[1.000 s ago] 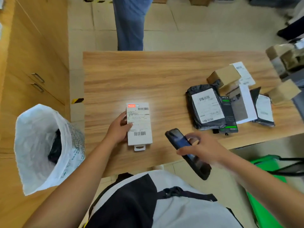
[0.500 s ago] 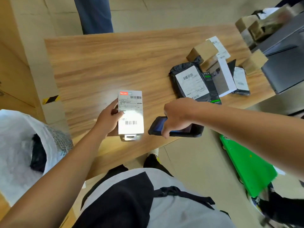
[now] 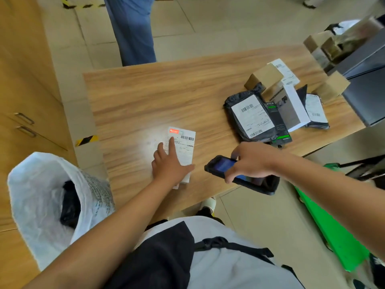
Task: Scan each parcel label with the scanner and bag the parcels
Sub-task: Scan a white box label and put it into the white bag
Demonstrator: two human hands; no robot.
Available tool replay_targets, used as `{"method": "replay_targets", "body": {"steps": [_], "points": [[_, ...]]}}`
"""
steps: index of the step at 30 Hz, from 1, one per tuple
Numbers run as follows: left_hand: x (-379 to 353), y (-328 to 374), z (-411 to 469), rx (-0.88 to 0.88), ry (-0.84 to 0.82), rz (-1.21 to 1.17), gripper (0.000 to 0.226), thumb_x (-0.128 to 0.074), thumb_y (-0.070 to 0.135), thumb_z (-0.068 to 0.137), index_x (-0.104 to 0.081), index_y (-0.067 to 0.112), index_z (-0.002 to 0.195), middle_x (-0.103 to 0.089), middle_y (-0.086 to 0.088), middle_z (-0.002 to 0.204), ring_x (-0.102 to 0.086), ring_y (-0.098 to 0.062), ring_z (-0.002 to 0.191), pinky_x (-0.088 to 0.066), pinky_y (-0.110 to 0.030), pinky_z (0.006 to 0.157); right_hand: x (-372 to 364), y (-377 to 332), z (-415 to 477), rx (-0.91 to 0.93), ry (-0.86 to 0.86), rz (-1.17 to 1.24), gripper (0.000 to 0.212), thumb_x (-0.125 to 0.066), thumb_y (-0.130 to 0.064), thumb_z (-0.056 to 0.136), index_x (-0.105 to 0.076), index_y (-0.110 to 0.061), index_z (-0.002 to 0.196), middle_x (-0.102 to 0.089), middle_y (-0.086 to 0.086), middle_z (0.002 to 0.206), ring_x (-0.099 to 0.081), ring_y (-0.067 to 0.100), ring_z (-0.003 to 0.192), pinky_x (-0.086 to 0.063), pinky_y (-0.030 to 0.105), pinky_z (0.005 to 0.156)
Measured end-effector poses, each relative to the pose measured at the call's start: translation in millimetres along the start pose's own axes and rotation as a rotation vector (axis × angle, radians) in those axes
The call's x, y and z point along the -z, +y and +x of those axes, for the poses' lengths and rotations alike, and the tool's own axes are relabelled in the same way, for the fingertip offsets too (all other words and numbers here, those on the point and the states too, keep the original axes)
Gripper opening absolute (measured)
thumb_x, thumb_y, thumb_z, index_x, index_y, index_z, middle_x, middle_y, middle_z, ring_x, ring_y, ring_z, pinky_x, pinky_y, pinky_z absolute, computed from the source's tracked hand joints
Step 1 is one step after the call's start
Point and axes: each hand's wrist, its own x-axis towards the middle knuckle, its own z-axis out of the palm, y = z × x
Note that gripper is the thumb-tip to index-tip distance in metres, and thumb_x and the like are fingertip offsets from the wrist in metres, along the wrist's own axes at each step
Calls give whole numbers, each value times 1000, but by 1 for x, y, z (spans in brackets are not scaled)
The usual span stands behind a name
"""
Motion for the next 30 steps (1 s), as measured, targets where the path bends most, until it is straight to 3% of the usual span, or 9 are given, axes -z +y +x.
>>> {"method": "replay_targets", "body": {"steps": [2, 4, 6, 9, 12, 16, 22, 27, 30], "points": [[-10, 1, -6, -17, 11, 98, 130, -76, 60, 66, 16, 31, 153, -1, -12, 161, -12, -32, 145, -19, -43, 114, -9, 3, -3, -8, -1, 200, 66, -76, -66, 47, -73, -11, 84, -73, 6, 65, -71, 25, 56, -61, 42, 66], [-14, -3, -9, -31, 24, 148, 134, -79, 54, 63, 19, 31, 152, 0, -12, 161, -13, -32, 143, -20, -42, 112, -20, 3, -4, -10, 26, 418, 77, -78, -64, 44, -75, -7, 95, -76, 18, 93, -73, 35, 77, -56, 35, 59], [-10, -14, -10, -50, 39, 213, 134, -79, 53, 62, 19, 32, 151, -2, -10, 161, -15, -31, 142, -21, -42, 111, -33, -1, -7, -18, 54, 627, 89, -78, -60, 40, -73, -1, 105, -73, 21, 106, -73, 31, 76, -50, 26, 53], [2, -39, -16, -57, 74, 279, 129, -77, 57, 67, 16, 30, 153, -13, -9, 160, -18, -30, 142, -19, -42, 112, -48, -17, -10, 9, 34, 858, 80, -79, -53, 43, -73, 2, 100, -74, 24, 90, -67, 20, 62, -51, 29, 51], [17, -68, -31, -15, 97, 249, 126, -75, 59, 70, 11, 25, 156, -24, -8, 156, -23, -29, 140, -20, -42, 113, -58, -39, -10, 55, 30, 1013, 62, -80, -42, 51, -73, 2, 94, -66, 9, 74, -62, 17, 60, -48, 33, 54], [37, -106, -59, 36, 140, 180, 123, -78, 58, 66, 3, 33, 155, -37, -5, 148, -35, -29, 133, -31, -44, 107, -67, -72, -6, 114, 31, 1202, 33, -79, -32, 60, -79, -8, 84, -71, 0, 70, -66, 7, 53, -53, 22, 47], [70, -155, -102, 283, 261, -134, 106, -78, 51, 51, -26, 42, 143, -51, -2, 132, -48, -32, 119, -47, -49, 93, -68, -105, 1, 195, 41, 1214, 6, -85, -23, 74, -83, -26, 79, -74, -2, 73, -68, 9, 59, -56, 28, 51], [88, -211, -120, 529, 484, -454, 95, -88, 37, 60, -35, 41, 139, -46, -4, 131, -45, -33, 120, -52, -57, 88, -60, -131, 0, 288, -13, 1212, 25, -83, -34, 59, -84, -26, 82, -74, -4, 70, -66, 7, 57, -54, 25, 51], [99, -240, -123, 669, 618, -498, 86, -86, 38, 66, -37, 39, 138, -45, -8, 133, -39, -35, 123, -44, -57, 99, -57, -142, -3, 348, -41, 1213, 20, -81, -34, 60, -83, -34, 79, -73, -5, 68, -66, 6, 56, -55, 24, 51]]}}
